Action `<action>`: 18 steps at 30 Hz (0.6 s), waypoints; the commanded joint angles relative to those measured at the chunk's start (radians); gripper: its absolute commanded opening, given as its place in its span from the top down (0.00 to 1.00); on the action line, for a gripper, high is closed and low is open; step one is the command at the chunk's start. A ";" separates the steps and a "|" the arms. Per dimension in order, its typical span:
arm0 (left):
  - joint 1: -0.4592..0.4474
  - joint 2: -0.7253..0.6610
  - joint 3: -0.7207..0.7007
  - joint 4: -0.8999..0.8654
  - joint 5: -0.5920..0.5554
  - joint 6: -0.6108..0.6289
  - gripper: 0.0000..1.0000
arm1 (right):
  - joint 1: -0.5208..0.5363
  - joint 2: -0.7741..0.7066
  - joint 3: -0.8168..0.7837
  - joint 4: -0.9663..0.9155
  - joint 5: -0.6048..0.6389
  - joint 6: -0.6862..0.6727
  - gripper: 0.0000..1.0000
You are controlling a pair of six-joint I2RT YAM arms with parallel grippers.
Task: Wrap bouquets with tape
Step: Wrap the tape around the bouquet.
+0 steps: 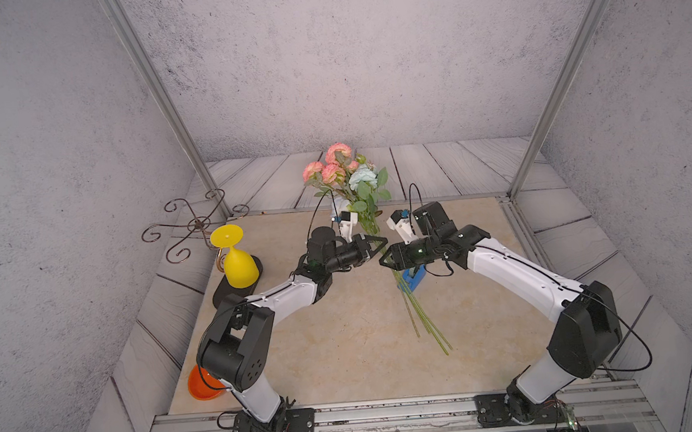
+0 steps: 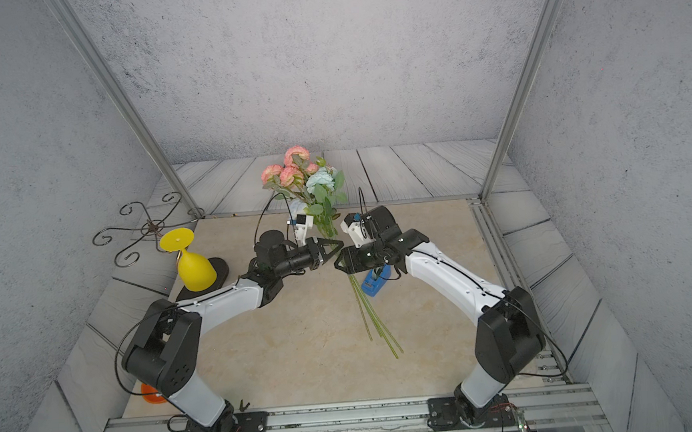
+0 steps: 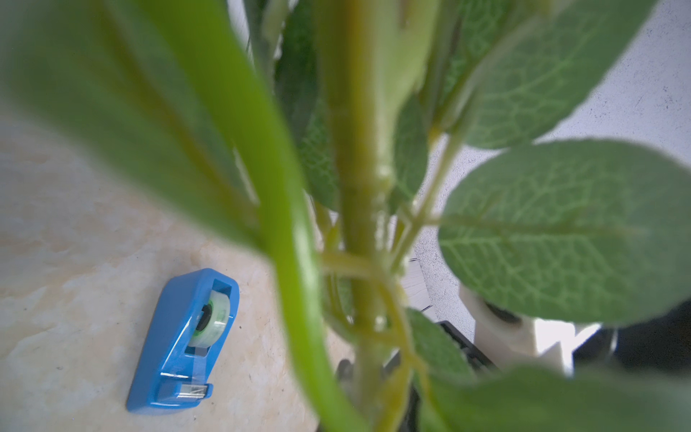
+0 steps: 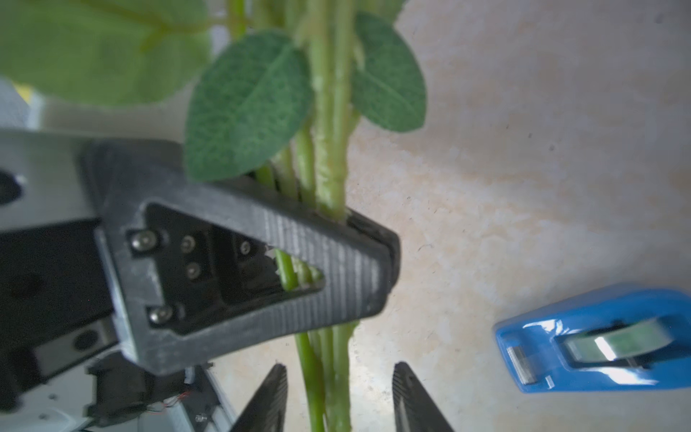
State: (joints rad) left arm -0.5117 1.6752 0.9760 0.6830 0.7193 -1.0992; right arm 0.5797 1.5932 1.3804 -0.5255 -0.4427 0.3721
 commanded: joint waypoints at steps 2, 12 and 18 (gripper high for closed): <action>-0.007 -0.051 -0.006 0.038 -0.012 0.029 1.00 | 0.012 0.022 -0.040 0.001 0.017 -0.006 0.57; -0.010 -0.064 -0.036 0.096 -0.017 0.000 1.00 | 0.017 0.027 -0.079 0.170 -0.155 0.065 0.88; -0.011 -0.092 -0.082 0.100 -0.037 -0.002 1.00 | 0.017 0.009 -0.111 0.176 -0.136 0.065 1.00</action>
State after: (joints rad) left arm -0.5125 1.6344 0.9161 0.7017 0.6758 -1.1320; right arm 0.5945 1.6005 1.2839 -0.3870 -0.5755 0.4156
